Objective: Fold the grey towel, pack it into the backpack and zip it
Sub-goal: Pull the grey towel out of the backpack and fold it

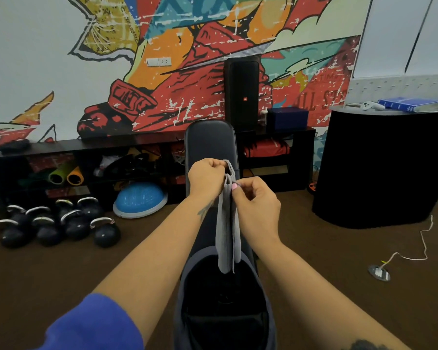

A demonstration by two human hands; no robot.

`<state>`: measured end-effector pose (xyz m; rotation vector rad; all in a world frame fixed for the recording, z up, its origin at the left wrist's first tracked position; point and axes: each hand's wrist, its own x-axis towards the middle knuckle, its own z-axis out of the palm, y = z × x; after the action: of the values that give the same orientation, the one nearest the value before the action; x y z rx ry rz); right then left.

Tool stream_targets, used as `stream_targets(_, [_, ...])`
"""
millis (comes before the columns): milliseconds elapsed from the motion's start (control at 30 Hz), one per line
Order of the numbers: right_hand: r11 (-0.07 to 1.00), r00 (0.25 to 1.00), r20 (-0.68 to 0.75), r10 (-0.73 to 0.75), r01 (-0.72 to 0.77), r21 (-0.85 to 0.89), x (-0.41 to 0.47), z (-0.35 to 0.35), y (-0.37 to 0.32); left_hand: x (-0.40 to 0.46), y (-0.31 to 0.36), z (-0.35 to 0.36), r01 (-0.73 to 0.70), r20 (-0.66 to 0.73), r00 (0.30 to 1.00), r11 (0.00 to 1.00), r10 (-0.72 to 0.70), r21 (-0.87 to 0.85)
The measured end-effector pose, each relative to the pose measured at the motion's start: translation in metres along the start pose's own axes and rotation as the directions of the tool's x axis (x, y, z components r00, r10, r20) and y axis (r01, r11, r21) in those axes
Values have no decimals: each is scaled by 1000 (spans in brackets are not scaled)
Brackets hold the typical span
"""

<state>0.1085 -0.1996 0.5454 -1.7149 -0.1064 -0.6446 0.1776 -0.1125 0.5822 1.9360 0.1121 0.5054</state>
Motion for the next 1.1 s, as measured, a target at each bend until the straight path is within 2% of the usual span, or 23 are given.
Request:
stream_targets(133, [999,994,104,-28,32,-37,-3,1,-1,1,-2,1,32,-20,999,999,-32,3])
stream_targets(267, [989,983,180,-46,70,-130,-4,8,6,-1,-1,2,87,-36,995,993,-89,-74])
stream_targets(500, [988,990,89,-109,118,-96,3,8,3,-8,2,-3,129,32,992,985,-126,-114])
stream_targets(633, [999,997,70,-39,40,-17,21,-7,1,-4,-8,-18,109,72,992,991,-103,-84])
stream_targets(767, [996,992,96,79,-82,26,43,-20,11,-4,-13,-33,-12,142,990,992,-6,128])
stream_targets(833, [984,983,122,140,-152,94,50,-25,16,-7,-14,-39,-125,203,976,965,78,232])
stream_targets(1000, [976,978,136,156,-174,133,63,-38,20,-6,-19,-51,-403,341,902,798,265,447])
stream_targets(1100, [977,977,161,143,-165,133,62,-42,18,-1,-20,-54,-479,405,864,737,298,478])
